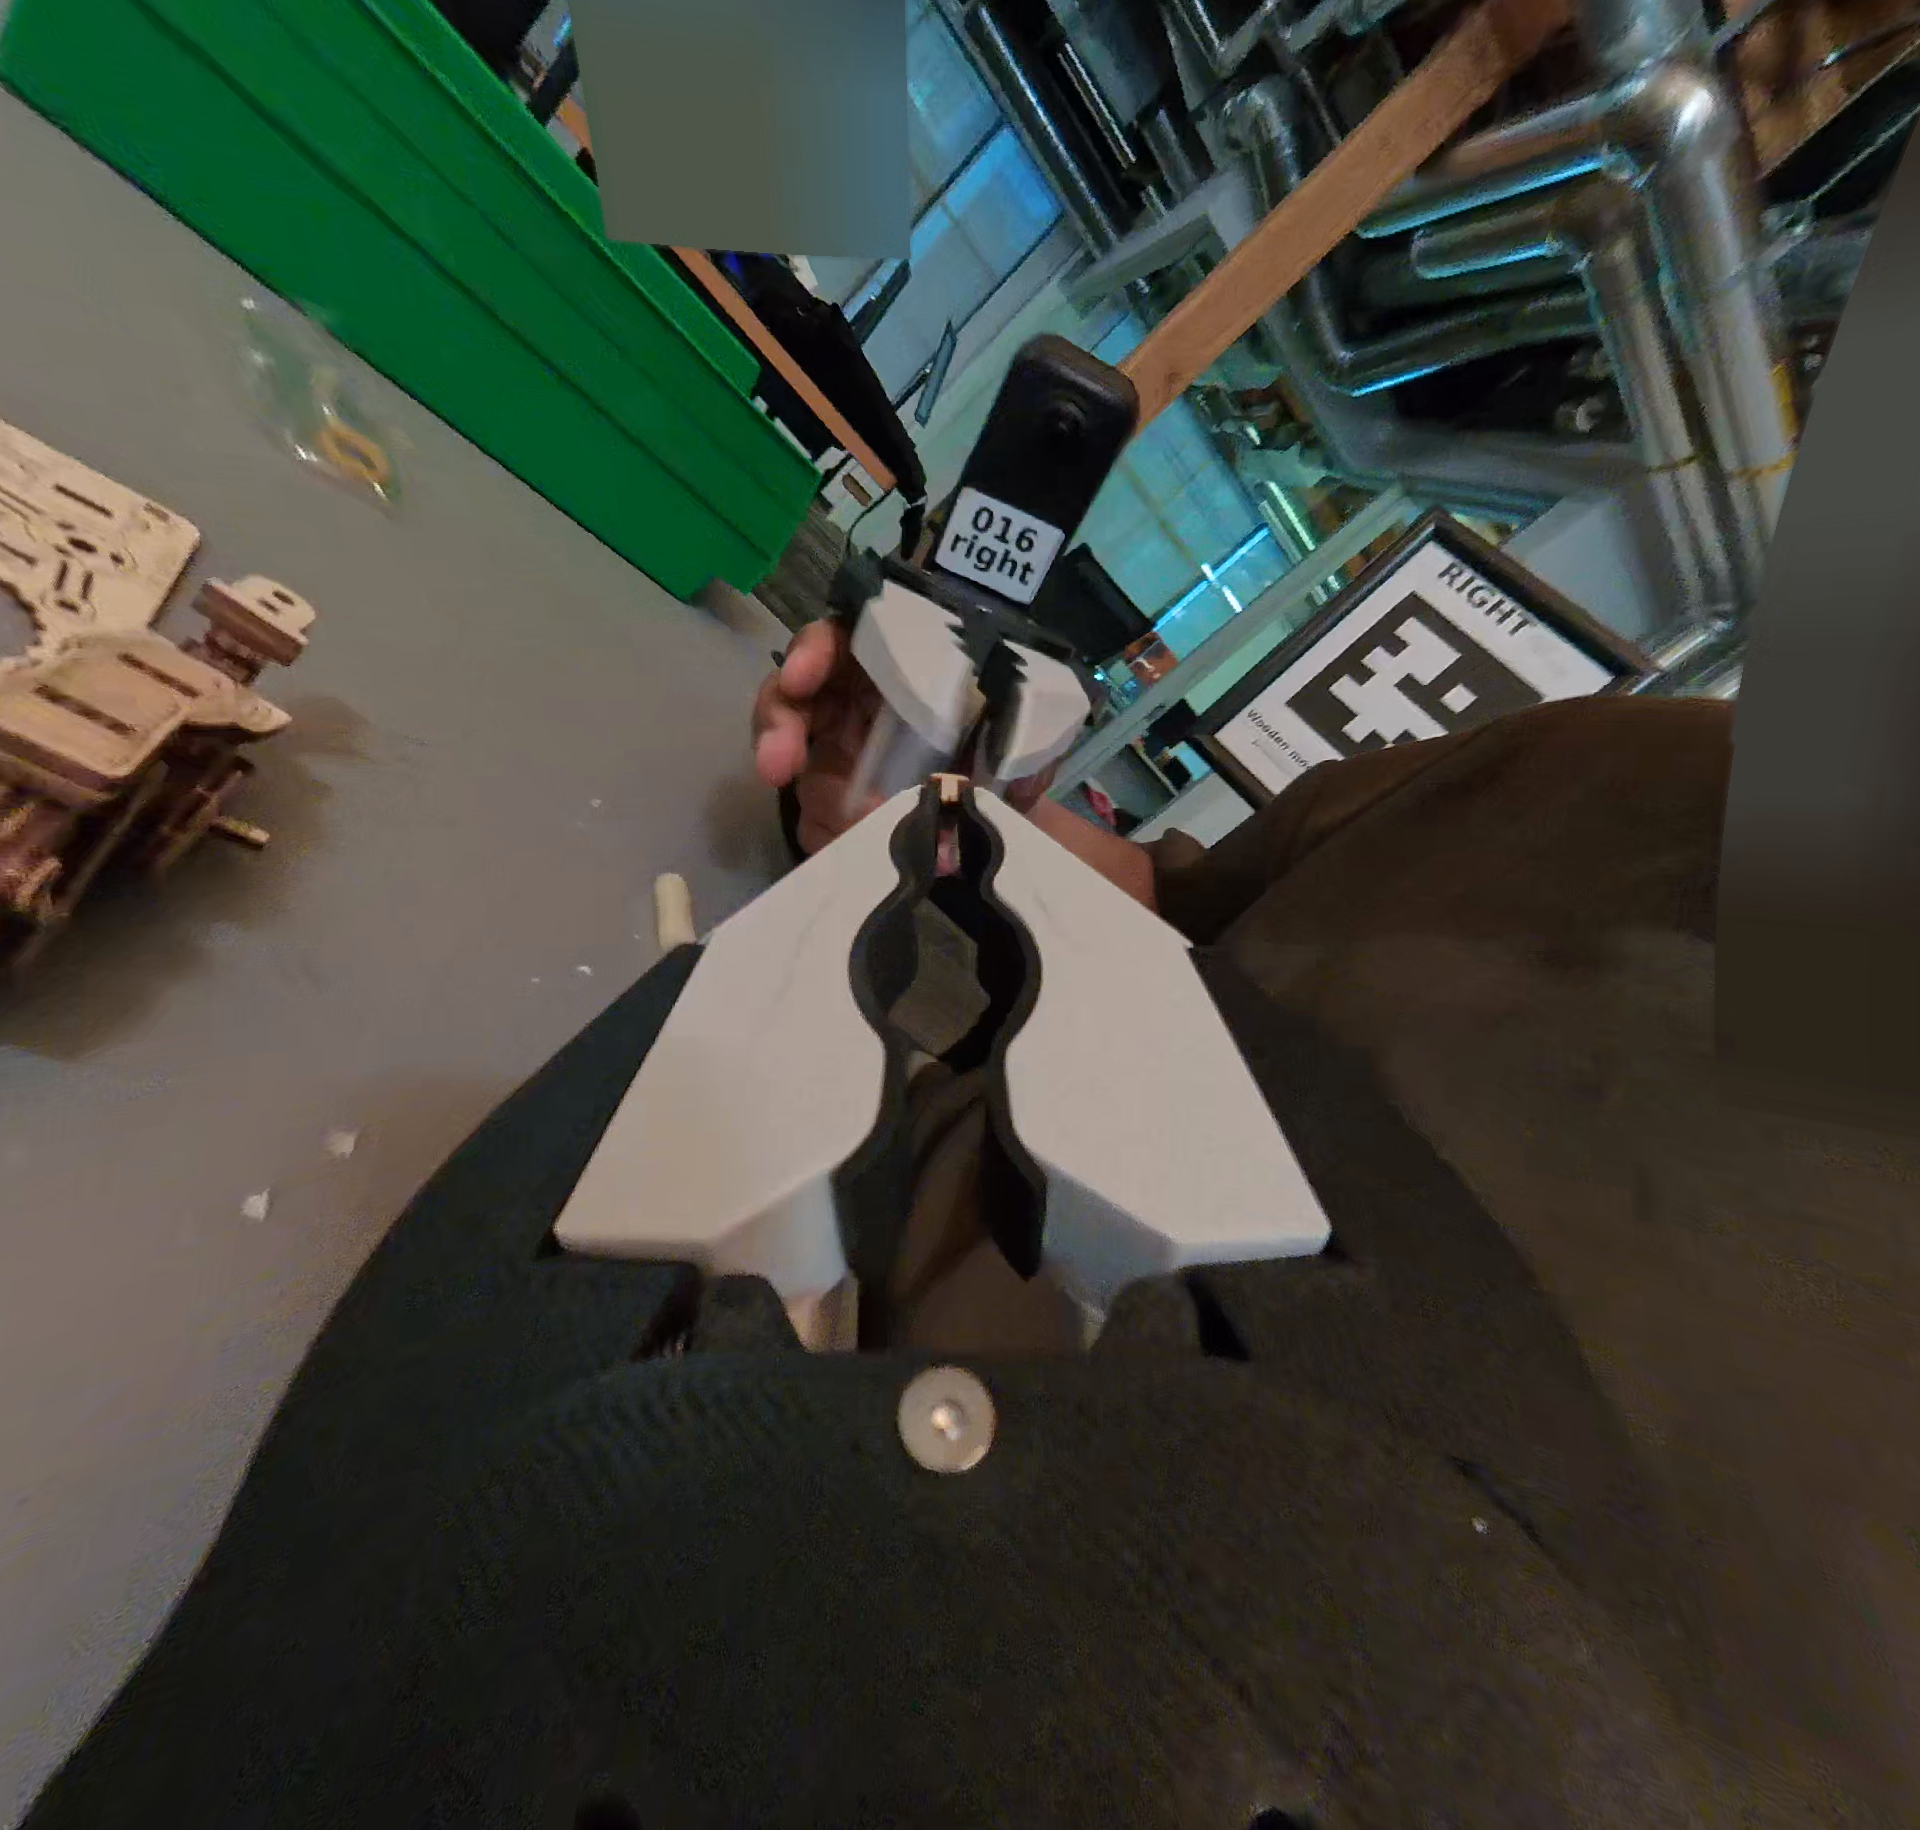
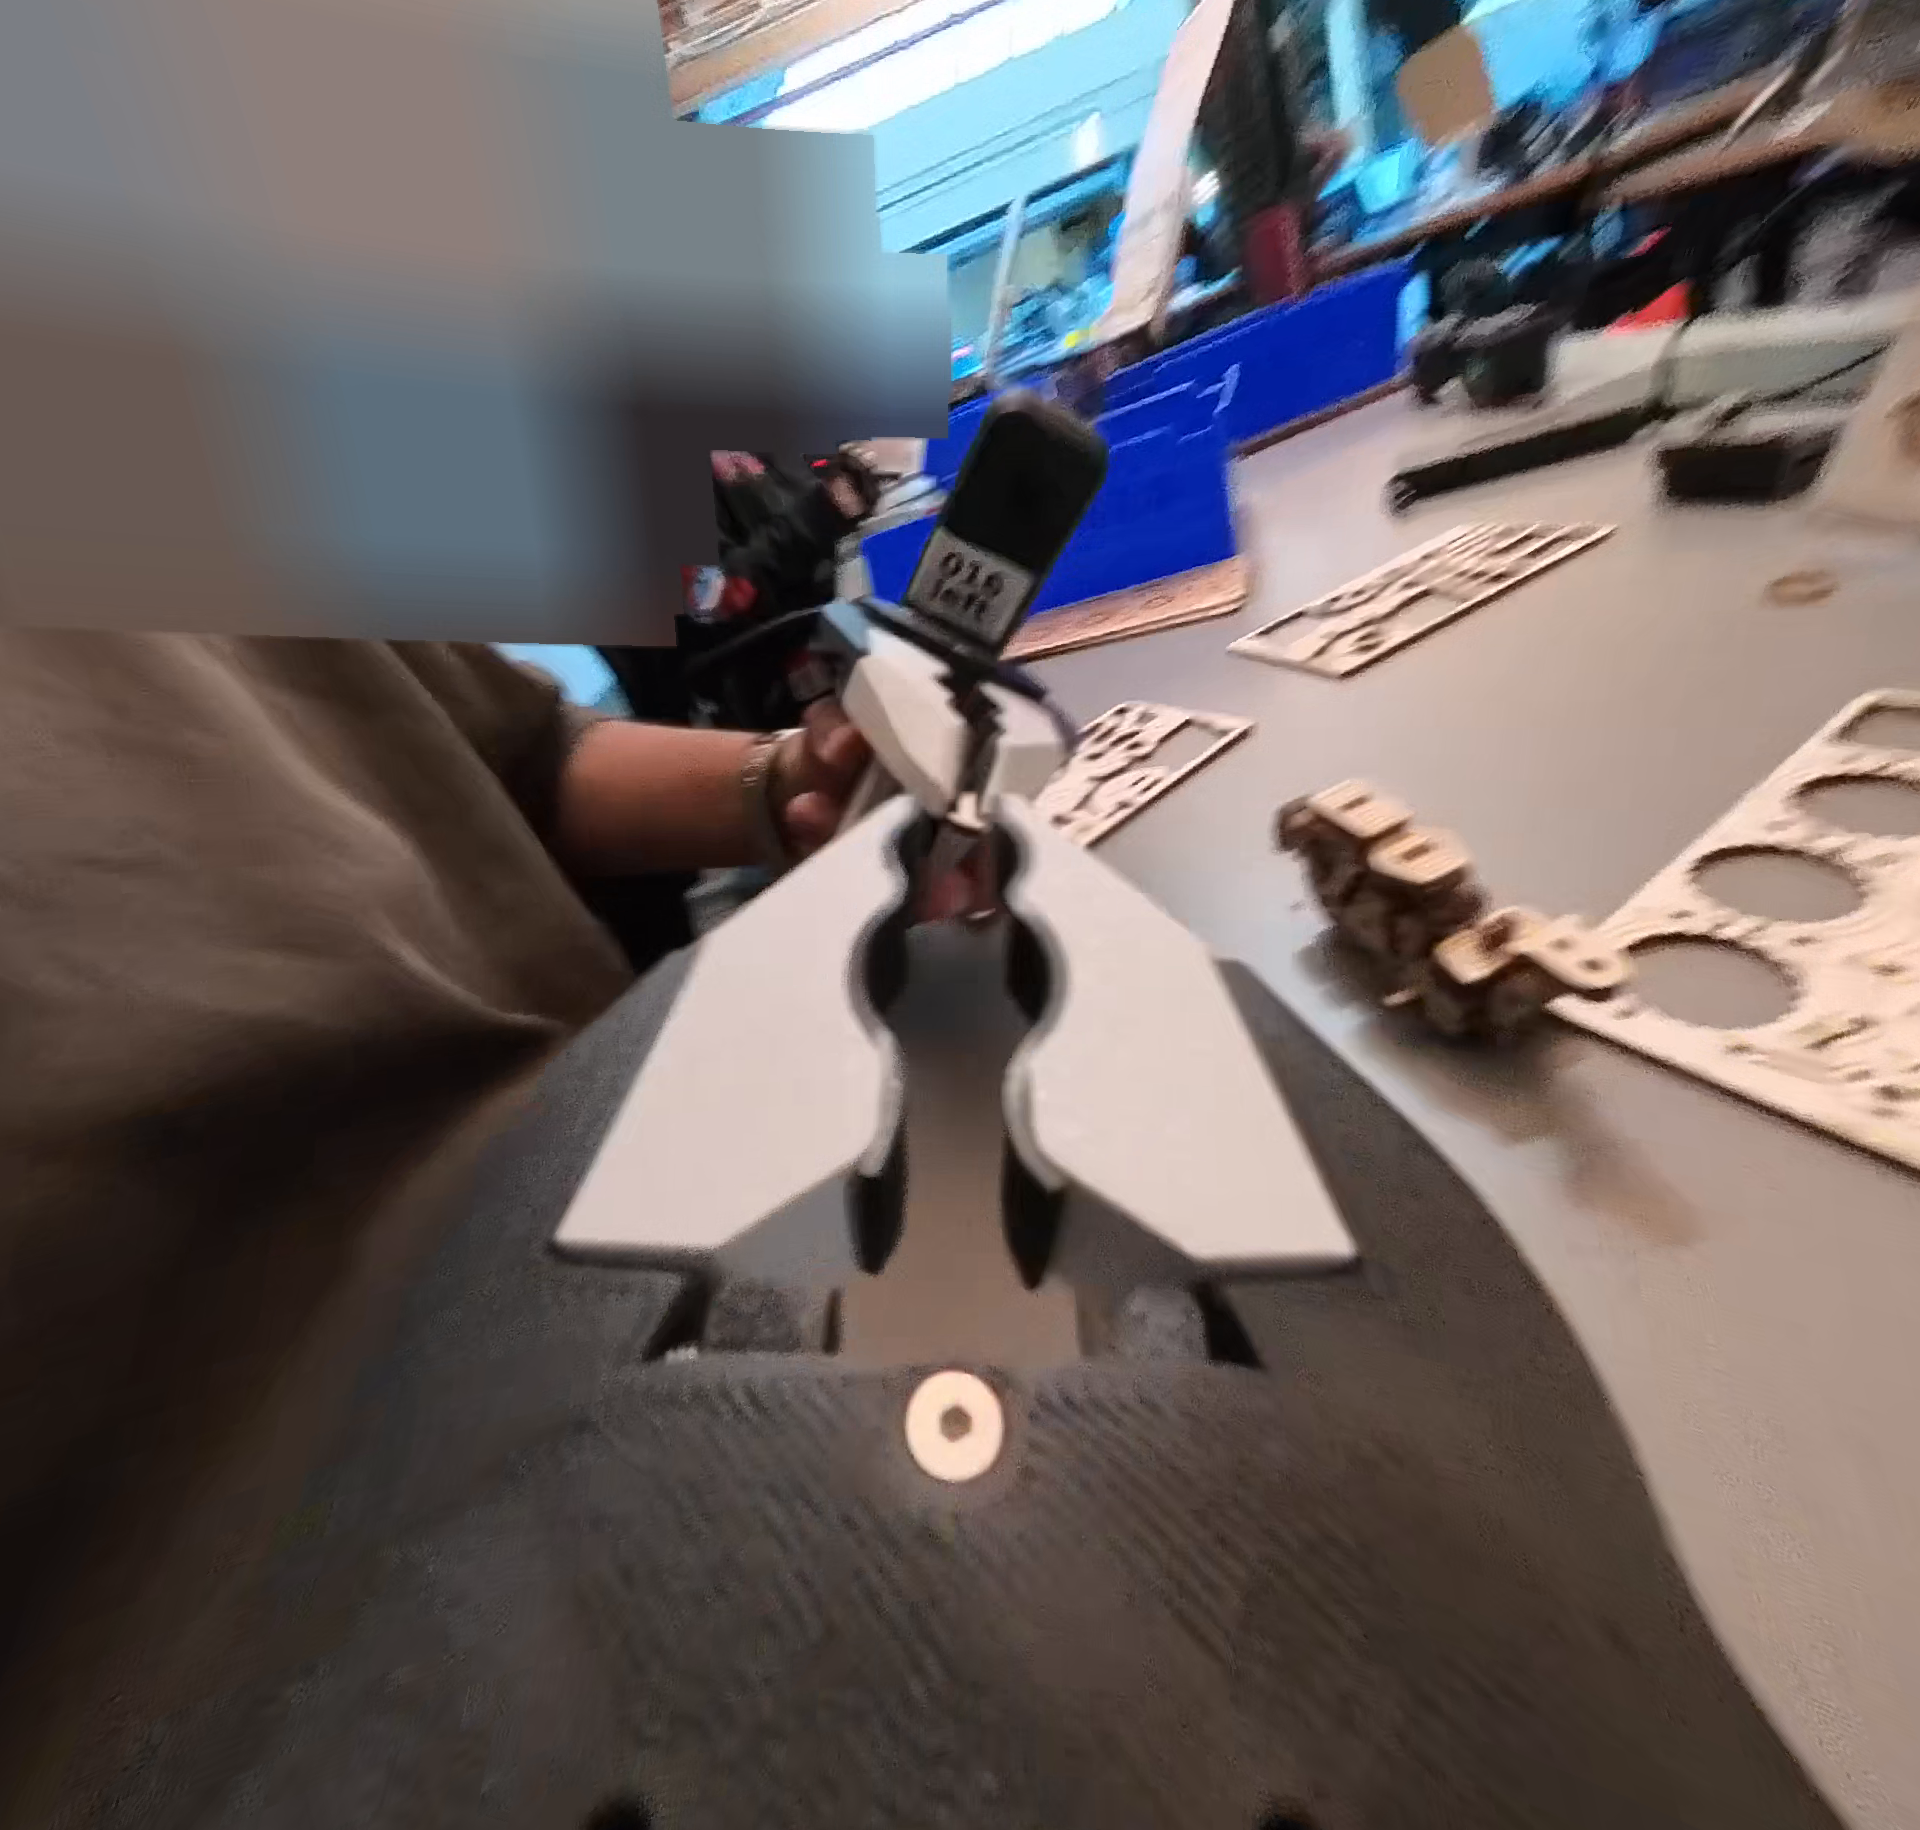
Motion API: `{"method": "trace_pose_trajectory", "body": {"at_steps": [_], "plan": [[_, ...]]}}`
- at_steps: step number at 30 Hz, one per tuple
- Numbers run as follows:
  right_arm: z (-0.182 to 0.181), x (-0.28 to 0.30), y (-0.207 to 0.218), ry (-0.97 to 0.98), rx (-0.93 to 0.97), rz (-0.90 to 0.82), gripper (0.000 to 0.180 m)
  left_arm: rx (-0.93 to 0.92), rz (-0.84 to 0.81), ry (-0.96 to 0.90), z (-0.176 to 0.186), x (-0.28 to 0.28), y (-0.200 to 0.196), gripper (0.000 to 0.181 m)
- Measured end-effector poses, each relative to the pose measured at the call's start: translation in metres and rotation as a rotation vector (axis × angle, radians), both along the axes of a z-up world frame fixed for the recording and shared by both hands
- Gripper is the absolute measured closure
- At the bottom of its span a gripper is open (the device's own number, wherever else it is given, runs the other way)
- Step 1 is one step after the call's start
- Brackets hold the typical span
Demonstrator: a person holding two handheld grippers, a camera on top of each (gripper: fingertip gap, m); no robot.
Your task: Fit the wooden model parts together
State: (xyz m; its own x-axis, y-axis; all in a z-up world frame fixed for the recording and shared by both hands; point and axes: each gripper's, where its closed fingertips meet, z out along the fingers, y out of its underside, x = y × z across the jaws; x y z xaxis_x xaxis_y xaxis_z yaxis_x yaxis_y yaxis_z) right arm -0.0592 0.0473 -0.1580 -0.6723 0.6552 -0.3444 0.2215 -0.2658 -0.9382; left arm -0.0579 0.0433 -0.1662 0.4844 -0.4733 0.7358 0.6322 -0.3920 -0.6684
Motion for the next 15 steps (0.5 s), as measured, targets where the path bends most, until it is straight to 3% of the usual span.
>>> {"method": "trace_pose_trajectory", "body": {"at_steps": [1,3,10,15], "plan": [[0.001,0.004,-0.003,-0.033,-0.034,0.056,0.180,0.013,0.009,0.019,0.001,0.000,0.000,0.179],[0.002,0.008,-0.006,-0.073,-0.080,0.109,0.180,0.021,0.012,0.031,0.001,0.001,0.000,0.179],[-0.012,0.000,-0.004,-0.041,0.096,0.001,0.162,0.020,0.011,0.011,0.001,-0.001,0.000,0.180],[-0.011,-0.002,-0.002,-0.002,0.125,-0.030,0.168,0.018,0.016,0.000,0.002,-0.005,0.000,0.180]]}}
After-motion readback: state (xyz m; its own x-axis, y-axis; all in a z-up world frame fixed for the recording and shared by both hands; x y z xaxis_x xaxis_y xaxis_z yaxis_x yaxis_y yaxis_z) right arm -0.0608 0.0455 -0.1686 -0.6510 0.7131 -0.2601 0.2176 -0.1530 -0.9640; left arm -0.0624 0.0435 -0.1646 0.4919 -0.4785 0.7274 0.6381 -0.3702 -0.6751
